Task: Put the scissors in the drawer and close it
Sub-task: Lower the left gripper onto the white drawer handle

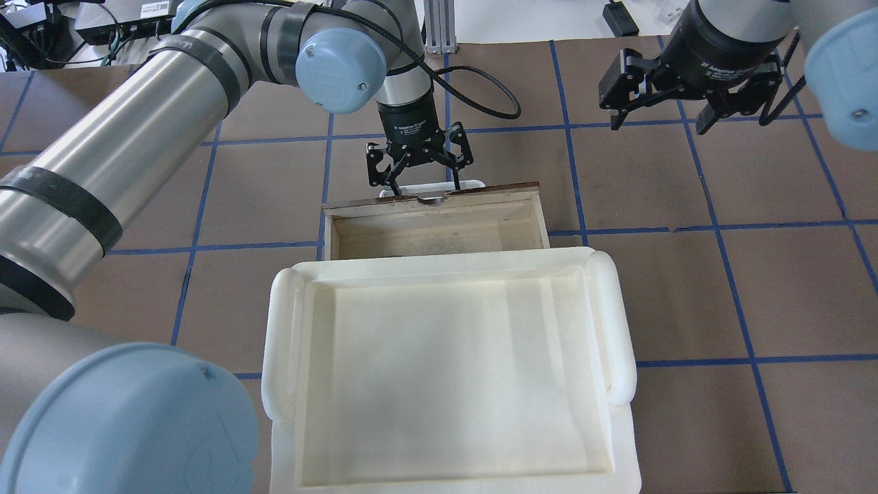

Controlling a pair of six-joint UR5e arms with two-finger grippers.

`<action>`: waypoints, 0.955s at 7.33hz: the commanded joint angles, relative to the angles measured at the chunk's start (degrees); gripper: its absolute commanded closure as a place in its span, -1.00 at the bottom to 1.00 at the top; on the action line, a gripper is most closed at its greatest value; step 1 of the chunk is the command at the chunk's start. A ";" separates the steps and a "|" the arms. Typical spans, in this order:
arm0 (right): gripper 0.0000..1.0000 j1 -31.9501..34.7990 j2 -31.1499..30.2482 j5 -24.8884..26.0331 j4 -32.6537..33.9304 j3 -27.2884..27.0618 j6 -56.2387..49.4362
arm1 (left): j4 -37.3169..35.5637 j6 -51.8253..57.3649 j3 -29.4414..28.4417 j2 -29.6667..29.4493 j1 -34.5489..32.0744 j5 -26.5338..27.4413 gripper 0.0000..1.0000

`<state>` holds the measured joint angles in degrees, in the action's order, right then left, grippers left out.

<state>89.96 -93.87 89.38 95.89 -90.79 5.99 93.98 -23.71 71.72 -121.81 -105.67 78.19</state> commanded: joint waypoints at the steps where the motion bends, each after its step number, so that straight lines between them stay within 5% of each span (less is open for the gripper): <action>1: -1.00 0.04 0.00 0.00 0.00 0.00 0.07 | 2.15 0.07 0.00 0.44 -0.23 -0.05 -1.00; 7: -1.00 -0.05 0.09 0.00 0.00 0.00 -0.02 | 4.19 0.24 0.44 0.61 -0.41 -0.41 -1.00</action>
<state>89.94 -93.81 89.39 95.89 -90.79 5.98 97.74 -23.47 72.15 -121.37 -106.08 77.86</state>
